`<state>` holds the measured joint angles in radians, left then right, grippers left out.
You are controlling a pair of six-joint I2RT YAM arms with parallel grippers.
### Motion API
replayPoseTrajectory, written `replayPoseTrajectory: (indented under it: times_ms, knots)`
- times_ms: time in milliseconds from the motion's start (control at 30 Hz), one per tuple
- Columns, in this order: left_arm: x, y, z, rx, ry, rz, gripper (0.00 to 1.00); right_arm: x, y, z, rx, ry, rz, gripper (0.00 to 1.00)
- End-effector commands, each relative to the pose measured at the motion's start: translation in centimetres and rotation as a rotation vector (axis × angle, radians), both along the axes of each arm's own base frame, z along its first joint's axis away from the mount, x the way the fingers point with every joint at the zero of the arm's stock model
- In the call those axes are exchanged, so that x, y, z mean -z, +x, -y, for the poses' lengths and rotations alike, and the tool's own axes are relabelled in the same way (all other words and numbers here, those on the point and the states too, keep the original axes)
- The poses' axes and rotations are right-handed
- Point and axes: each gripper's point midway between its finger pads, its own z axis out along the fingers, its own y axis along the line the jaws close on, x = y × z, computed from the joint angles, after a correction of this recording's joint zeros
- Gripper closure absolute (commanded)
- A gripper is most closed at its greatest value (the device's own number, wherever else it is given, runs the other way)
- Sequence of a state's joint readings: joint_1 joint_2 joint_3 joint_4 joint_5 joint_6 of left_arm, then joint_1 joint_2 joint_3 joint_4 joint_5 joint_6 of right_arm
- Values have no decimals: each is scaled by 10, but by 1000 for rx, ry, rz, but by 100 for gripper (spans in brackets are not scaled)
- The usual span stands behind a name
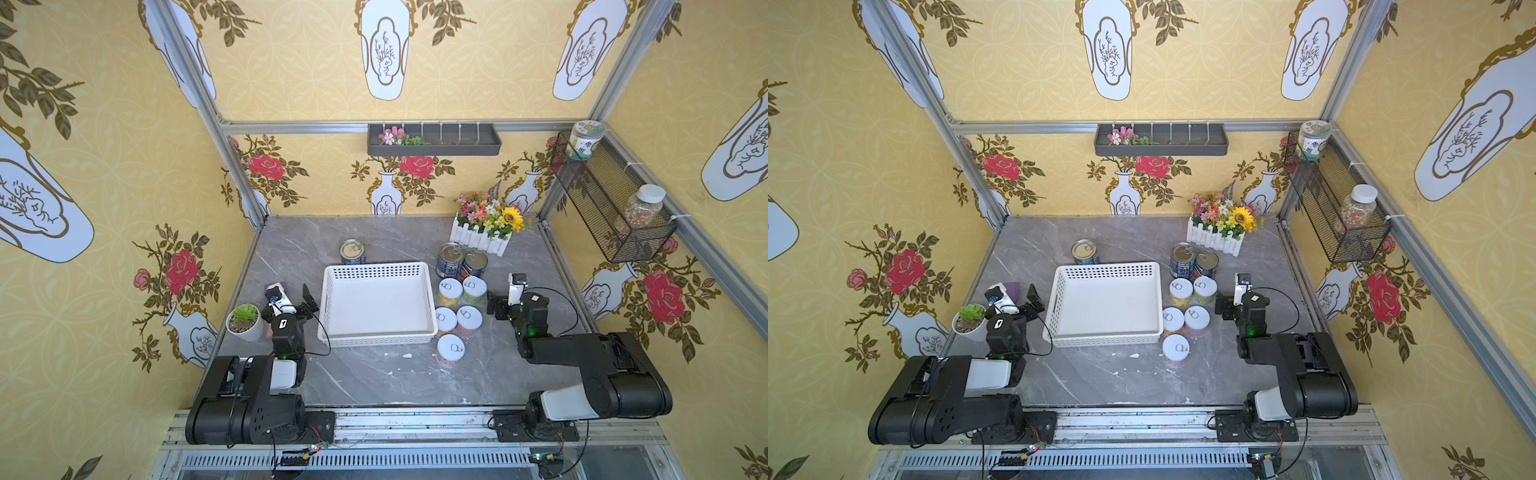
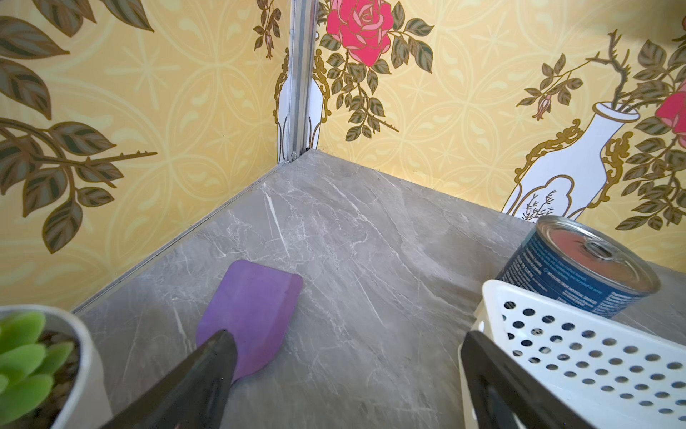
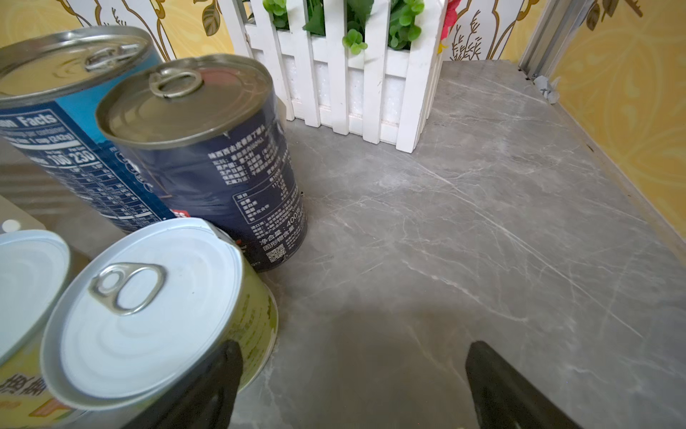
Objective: Put the canned food in the basket
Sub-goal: Pick up the canned food from the center of the board.
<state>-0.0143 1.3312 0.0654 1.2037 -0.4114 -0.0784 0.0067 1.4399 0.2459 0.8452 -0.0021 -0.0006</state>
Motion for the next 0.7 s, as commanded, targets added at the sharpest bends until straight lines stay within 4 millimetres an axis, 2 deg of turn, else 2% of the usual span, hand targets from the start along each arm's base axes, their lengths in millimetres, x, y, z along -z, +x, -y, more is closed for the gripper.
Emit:
replayPoseTrajectory:
  times_ms: [0, 600, 667]
  knots:
    - [-2, 1, 2, 13, 3, 8, 0, -10, 5, -4, -23, 5, 40, 3]
    - [-3, 0, 3, 1, 15, 12, 0, -9, 5, -2, -25, 13, 38, 3]
    - [-4, 0, 3, 0, 15, 15, 0, -15, 2, 0, 42, -48, 51, 3]
